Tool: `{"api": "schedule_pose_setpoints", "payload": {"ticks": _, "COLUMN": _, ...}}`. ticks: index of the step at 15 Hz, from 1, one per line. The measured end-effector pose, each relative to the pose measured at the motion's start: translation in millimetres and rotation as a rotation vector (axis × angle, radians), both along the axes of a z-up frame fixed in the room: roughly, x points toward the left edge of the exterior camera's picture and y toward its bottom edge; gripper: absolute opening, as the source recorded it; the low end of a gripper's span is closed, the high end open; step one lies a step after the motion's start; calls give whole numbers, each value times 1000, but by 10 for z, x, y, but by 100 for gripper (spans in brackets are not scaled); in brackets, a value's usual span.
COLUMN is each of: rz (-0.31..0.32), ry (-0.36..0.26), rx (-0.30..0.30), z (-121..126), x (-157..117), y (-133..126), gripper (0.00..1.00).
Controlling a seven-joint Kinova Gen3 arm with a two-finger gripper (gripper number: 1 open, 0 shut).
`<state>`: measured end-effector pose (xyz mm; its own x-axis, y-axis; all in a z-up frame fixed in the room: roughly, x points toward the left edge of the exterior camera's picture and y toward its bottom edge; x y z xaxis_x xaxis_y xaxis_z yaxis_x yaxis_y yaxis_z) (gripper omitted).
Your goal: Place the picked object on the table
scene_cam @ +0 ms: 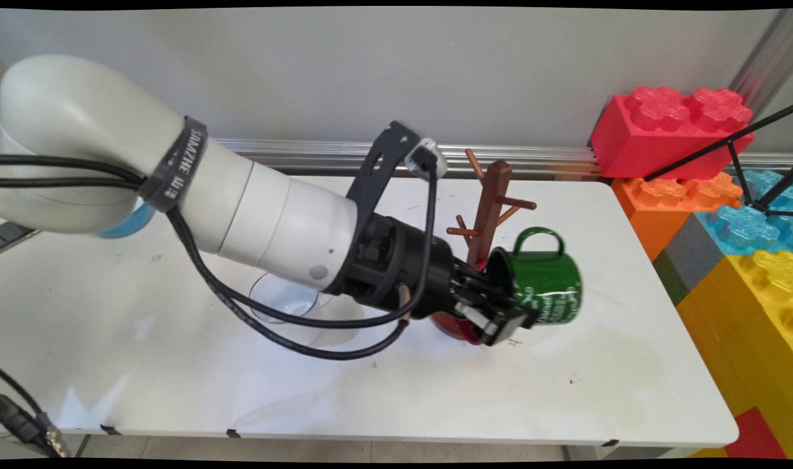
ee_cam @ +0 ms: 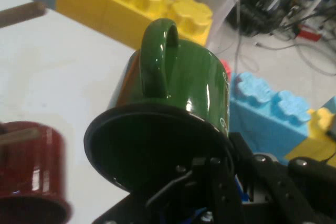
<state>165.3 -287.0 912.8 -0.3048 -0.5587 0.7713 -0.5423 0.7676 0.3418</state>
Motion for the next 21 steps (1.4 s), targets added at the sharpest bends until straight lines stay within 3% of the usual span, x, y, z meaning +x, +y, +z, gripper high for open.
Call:
{"api": "schedule_pose_setpoints", "payload": {"ticks": 4, "rz": -4, "ry": -85, "rx": -14, "z": 52, "x": 170, "y": -106, "gripper": 0}}
{"api": "schedule_pose_setpoints", "payload": {"ticks": 8, "rz": -19, "ry": -161, "rx": -10, "z": 261, "x": 371, "y": -238, "gripper": 0}}
{"api": "schedule_pose_setpoints", "payload": {"ticks": 21, "rz": -161, "ry": -410, "rx": 18, "z": 762, "x": 804, "y": -351, "gripper": 0}}
